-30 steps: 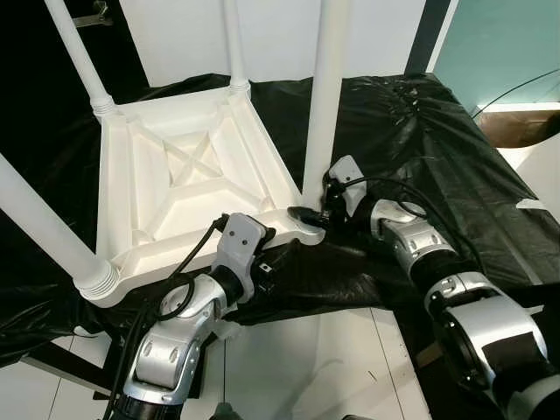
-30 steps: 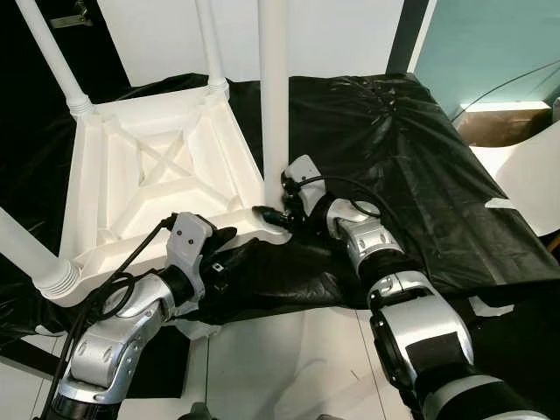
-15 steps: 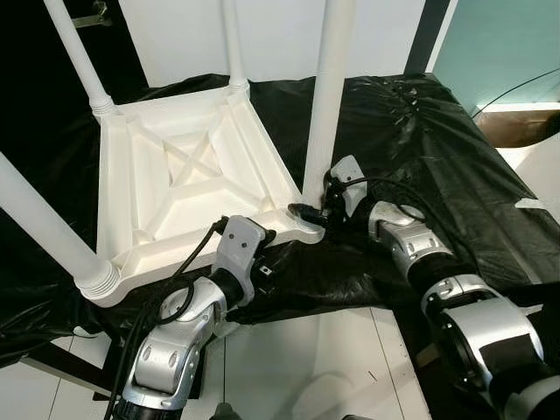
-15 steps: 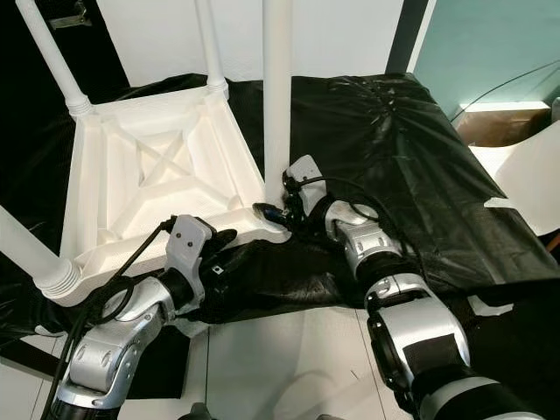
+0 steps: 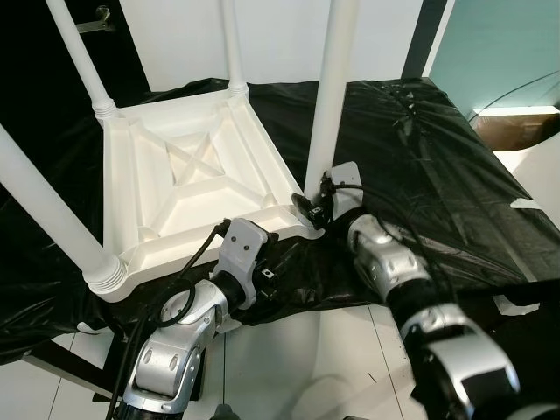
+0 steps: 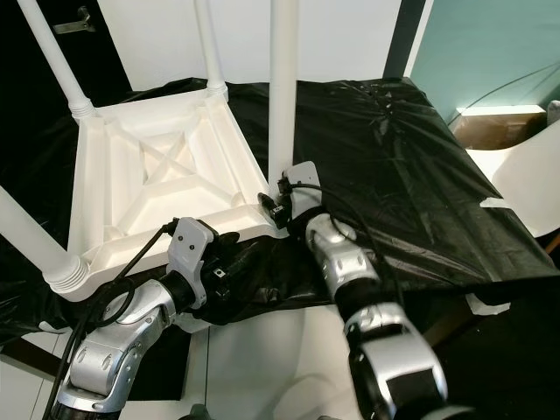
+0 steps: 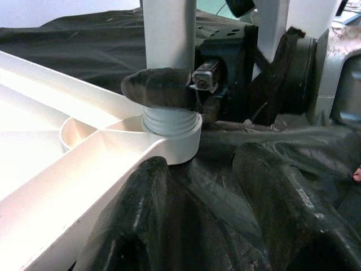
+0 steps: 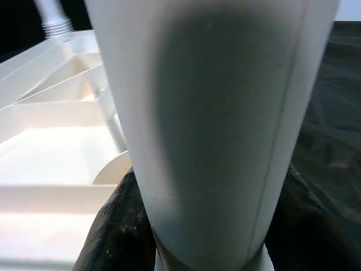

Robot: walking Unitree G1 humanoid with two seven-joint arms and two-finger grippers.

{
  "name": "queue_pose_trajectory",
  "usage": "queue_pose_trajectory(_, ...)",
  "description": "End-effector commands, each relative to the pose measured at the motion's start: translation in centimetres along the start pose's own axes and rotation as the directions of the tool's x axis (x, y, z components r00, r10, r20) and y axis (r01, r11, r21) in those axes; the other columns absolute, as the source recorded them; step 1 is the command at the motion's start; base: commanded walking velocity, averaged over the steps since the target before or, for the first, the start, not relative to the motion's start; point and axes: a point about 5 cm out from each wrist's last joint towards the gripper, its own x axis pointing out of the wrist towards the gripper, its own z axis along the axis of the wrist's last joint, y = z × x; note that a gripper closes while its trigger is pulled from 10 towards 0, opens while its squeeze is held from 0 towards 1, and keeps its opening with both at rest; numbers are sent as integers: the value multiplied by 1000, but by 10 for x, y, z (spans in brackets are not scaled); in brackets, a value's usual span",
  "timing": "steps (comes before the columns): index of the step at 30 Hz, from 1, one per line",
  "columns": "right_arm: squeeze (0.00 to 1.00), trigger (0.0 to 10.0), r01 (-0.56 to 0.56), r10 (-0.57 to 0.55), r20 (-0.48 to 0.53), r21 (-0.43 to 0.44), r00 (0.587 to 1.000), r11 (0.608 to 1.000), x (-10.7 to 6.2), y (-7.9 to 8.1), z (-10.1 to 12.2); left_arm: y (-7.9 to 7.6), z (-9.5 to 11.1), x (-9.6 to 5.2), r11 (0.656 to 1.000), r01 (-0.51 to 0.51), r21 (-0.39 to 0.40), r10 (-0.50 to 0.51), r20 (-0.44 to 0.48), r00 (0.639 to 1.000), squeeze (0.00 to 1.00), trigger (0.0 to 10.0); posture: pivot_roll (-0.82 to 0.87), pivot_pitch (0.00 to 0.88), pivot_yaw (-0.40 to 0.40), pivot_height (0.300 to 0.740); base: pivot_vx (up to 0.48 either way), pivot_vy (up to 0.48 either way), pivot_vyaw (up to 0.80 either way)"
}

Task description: Building children table

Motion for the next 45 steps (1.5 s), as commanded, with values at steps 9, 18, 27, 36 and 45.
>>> queue_pose_trajectory(9,0,10000,114,-108,-120,41,987,993,-14,11,-26,-2,-1,2,1000,-18,-7,18,-6,1000,0,10000,64,19,-31,740,0,0,0)
queue_pose_trajectory(18,957,10000,136,-133,-108,18,985,991,-21,7,-21,-3,-2,3,1000,-14,-9,14,-5,1000,0,10000,64,11,-38,740,0,0,0)
queue_pose_trajectory(27,1000,10000,-62,62,-13,-18,998,998,-31,-13,-8,-1,-2,-1,1000,-17,-5,17,-12,1000,0,10000,58,25,-29,740,0,0,0)
queue_pose_trajectory(36,0,10000,-237,238,-1,-89,971,967,-26,-29,4,1,-1,-1,1000,-18,-3,18,-13,1000,0,10000,54,28,-22,740,0,0,0)
queue_pose_trajectory(45,0,10000,-442,441,-49,-179,896,879,-4,-28,21,5,2,-1,1000,-22,6,22,-10,1000,0,10000,69,24,-14,740,0,0,0)
